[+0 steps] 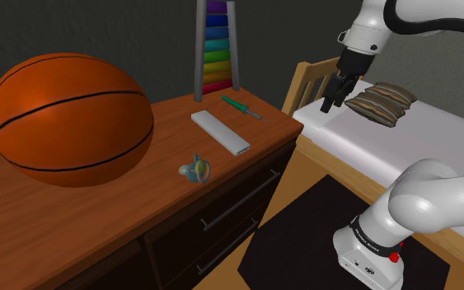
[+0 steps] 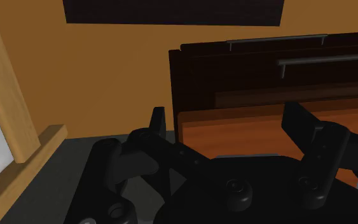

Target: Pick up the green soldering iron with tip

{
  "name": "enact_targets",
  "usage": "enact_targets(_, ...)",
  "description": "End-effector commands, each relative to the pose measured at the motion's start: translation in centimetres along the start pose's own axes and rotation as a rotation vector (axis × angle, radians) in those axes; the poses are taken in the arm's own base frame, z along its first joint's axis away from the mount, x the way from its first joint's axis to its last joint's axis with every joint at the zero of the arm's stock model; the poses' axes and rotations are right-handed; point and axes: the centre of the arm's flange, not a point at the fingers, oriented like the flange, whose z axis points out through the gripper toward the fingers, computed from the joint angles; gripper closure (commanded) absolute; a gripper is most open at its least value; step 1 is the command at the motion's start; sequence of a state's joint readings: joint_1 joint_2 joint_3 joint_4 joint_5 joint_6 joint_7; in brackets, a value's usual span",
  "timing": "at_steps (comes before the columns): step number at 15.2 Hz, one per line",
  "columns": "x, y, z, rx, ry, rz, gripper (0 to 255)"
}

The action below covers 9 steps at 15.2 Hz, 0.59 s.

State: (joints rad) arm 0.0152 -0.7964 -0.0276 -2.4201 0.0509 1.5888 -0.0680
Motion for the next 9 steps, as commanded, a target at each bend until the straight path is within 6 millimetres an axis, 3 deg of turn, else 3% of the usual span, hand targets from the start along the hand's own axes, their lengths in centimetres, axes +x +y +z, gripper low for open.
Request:
enact_targets(1,0.0,0.0,0.0,0.000,0.000,0.000,0)
enact_targets(9,9.7,-4.6,1.6,-0.006,-0.021,0.002,0)
